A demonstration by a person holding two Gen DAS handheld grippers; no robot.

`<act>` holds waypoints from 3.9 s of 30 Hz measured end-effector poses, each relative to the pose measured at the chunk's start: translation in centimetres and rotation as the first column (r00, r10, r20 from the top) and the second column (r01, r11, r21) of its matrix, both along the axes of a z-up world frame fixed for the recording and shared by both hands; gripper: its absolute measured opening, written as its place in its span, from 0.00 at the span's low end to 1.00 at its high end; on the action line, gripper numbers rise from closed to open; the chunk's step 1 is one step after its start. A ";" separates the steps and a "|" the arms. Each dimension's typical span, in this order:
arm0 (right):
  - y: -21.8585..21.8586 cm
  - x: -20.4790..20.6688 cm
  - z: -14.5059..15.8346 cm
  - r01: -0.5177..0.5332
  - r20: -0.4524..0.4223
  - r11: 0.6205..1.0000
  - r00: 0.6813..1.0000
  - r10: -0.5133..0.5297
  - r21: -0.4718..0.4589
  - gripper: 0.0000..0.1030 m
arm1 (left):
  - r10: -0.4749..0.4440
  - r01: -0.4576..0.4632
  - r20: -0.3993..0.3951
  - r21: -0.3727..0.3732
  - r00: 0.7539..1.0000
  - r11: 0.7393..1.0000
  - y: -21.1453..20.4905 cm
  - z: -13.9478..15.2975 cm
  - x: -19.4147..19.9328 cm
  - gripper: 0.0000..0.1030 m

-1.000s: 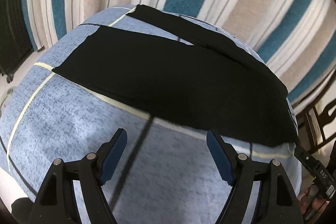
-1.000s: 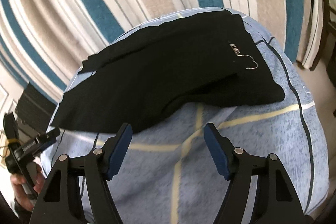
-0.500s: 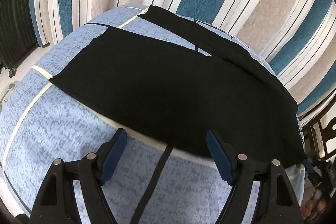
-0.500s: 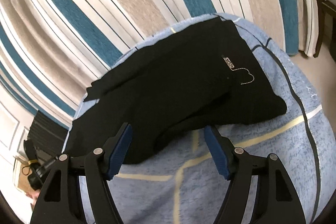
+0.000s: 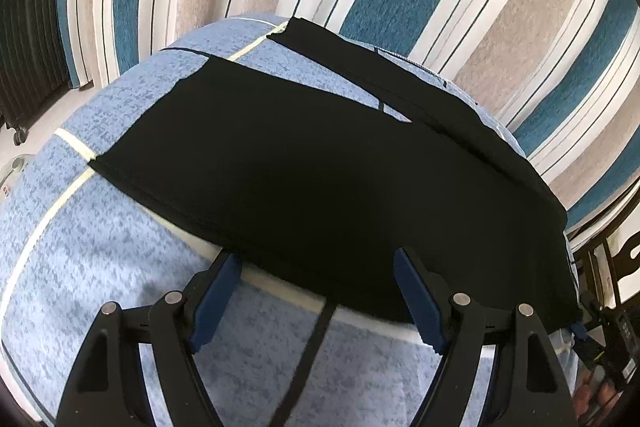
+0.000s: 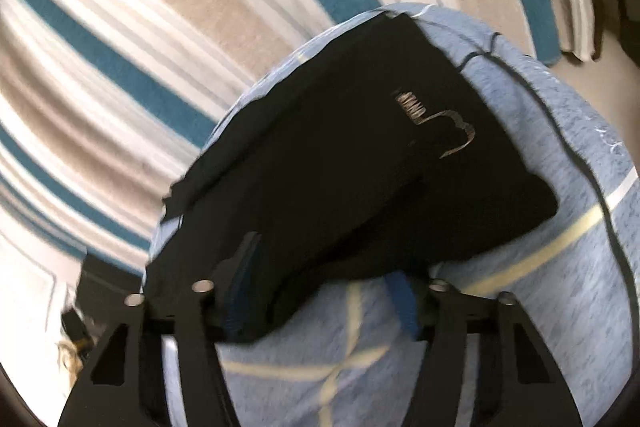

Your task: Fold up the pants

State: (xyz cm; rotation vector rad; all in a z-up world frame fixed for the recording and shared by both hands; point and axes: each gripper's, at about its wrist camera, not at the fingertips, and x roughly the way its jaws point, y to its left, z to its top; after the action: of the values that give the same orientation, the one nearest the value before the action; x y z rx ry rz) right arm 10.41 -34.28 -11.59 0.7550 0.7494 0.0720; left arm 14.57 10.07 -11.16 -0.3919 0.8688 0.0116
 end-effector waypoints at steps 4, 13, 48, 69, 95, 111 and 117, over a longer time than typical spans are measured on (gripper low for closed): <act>-1.0 0.7 -0.7 0.041 -0.009 0.999 0.999 -0.041 0.028 0.39 | 0.043 -0.043 0.016 0.013 0.999 0.999 1.1 -0.3 1.2 0.65; -1.9 1.3 -0.7 0.078 -0.015 0.996 0.997 -0.077 0.039 0.06 | 0.142 -0.142 0.007 0.055 0.990 0.988 2.5 -0.5 3.1 0.17; -3.6 -9.9 -0.9 0.141 -0.100 0.987 0.986 -0.134 0.071 0.18 | 0.231 -0.230 -0.020 0.050 0.973 0.972 7.9 0.9 -5.9 0.08; -3.4 -12.6 3.0 0.202 -0.109 0.941 0.965 -0.239 -0.272 0.29 | 0.270 -0.257 -0.037 0.210 0.962 0.943 8.3 3.2 -8.2 0.14; 4.1 -8.6 3.7 -0.142 -0.044 0.850 0.989 0.139 -0.508 0.37 | -0.274 0.276 -0.041 0.221 0.961 0.935 -8.7 0.9 -8.1 0.37; 9.2 -8.3 0.9 -0.317 -0.136 0.785 0.947 0.290 -0.533 0.38 | -0.256 0.269 -0.083 0.288 0.963 0.919 -9.1 -0.5 -9.2 0.37; 9.5 -8.7 3.2 -0.309 -0.089 0.781 0.946 0.312 -0.543 0.38 | -0.261 0.265 -0.054 0.296 0.964 0.918 -9.2 0.8 -9.6 0.37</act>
State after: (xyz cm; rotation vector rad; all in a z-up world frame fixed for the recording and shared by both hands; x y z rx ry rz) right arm 1.71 -24.82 -8.37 0.0691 0.8324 0.1498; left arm 4.97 0.89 -10.40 0.0135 0.9112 -0.1022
